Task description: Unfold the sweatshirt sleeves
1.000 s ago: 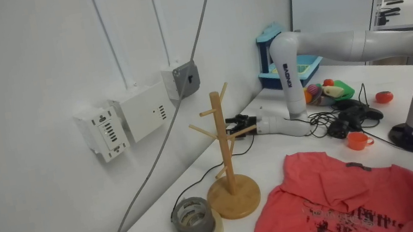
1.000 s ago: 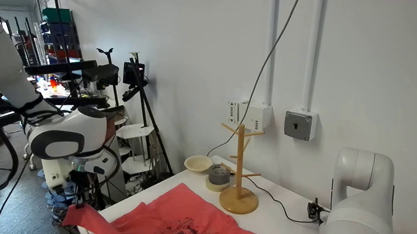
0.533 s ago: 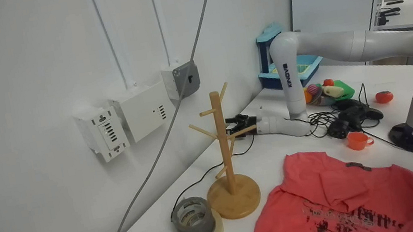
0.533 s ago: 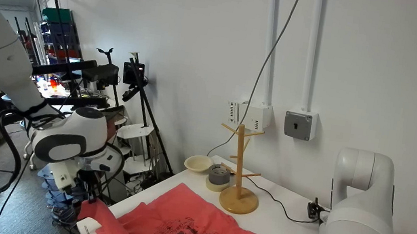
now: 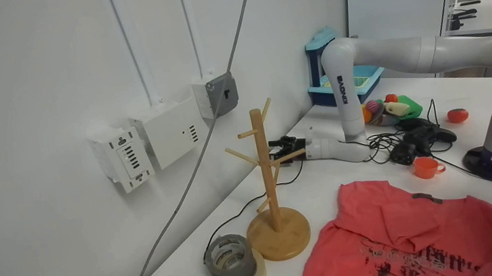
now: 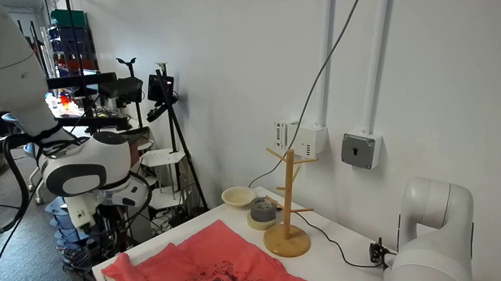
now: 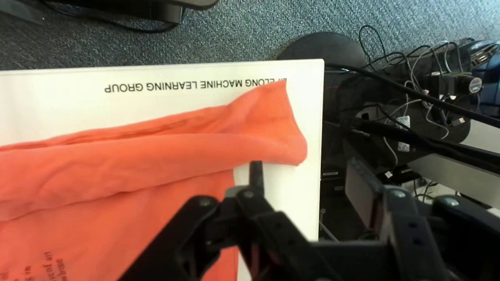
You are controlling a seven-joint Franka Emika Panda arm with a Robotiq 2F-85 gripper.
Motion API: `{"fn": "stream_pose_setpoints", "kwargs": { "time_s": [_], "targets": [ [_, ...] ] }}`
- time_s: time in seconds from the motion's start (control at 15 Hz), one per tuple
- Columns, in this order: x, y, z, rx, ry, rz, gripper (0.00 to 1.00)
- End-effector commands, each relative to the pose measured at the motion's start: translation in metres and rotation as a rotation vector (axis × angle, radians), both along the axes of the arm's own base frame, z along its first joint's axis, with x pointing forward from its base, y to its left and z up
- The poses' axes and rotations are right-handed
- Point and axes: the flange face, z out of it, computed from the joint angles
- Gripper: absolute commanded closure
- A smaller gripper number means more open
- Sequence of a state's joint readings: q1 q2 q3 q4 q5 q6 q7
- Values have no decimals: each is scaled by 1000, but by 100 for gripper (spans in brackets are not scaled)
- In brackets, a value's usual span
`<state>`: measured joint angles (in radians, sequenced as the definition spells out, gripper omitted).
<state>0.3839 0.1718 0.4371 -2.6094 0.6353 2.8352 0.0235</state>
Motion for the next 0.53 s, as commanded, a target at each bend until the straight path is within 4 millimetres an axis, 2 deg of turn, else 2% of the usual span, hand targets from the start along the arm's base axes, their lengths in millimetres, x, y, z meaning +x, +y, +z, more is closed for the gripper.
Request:
{"fn": "stream_pose_setpoints", "kwargs": {
  "time_s": [0.0,0.13,0.33,0.47],
  "targets": [
    [9,1,7,11,-9,39,11],
    [13,-3,10,4,-15,63,0],
    [27,-15,12,-16,-5,120,0],
    [41,-30,13,-35,-7,153,0]
  ]
}}
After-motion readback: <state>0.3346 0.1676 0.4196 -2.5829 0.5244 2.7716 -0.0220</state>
